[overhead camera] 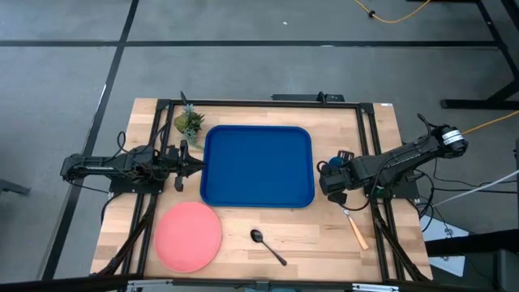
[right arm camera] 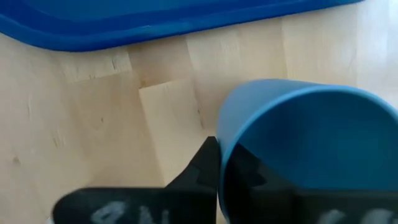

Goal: Pick and place plate/cup/fork/spoon on tray
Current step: Put the light blue cup on the top right of the blue tray, then put the pink plate on the blue tray

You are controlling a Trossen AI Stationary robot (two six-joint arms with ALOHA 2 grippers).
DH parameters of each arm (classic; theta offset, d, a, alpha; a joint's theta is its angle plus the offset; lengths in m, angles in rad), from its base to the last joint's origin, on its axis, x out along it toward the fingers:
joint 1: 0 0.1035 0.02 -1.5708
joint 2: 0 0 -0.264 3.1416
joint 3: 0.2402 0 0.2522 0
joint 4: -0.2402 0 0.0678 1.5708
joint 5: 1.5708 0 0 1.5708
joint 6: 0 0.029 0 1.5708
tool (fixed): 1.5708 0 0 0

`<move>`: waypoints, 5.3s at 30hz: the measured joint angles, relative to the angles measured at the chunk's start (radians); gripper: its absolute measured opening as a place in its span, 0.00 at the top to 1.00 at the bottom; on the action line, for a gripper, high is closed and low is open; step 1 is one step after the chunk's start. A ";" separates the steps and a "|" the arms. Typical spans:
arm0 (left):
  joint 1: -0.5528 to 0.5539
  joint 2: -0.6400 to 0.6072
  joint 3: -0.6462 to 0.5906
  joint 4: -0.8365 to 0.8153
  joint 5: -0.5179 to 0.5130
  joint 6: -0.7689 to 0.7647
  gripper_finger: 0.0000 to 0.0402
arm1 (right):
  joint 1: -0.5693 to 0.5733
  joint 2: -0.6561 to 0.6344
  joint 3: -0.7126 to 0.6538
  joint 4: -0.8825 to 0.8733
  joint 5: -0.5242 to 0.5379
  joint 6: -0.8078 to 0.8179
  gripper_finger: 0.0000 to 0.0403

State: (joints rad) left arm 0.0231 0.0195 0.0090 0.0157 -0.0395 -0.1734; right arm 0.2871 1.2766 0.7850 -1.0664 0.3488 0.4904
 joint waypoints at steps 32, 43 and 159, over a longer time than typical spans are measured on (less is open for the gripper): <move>0.000 0.000 0.000 0.000 0.000 0.000 0.89 | -0.530 0.231 0.261 0.399 -0.210 -0.581 0.99; 0.000 0.000 0.000 0.000 0.000 0.000 0.89 | -0.505 0.335 0.362 0.281 -0.222 -0.601 0.98; -0.180 0.589 0.475 0.087 0.121 -0.169 0.89 | 0.738 0.014 0.353 -0.256 0.317 0.450 0.82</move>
State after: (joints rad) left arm -0.1567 0.6086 0.4843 0.1023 0.0813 -0.3421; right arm 1.0252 1.2903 1.1381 -1.3224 0.6662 0.9409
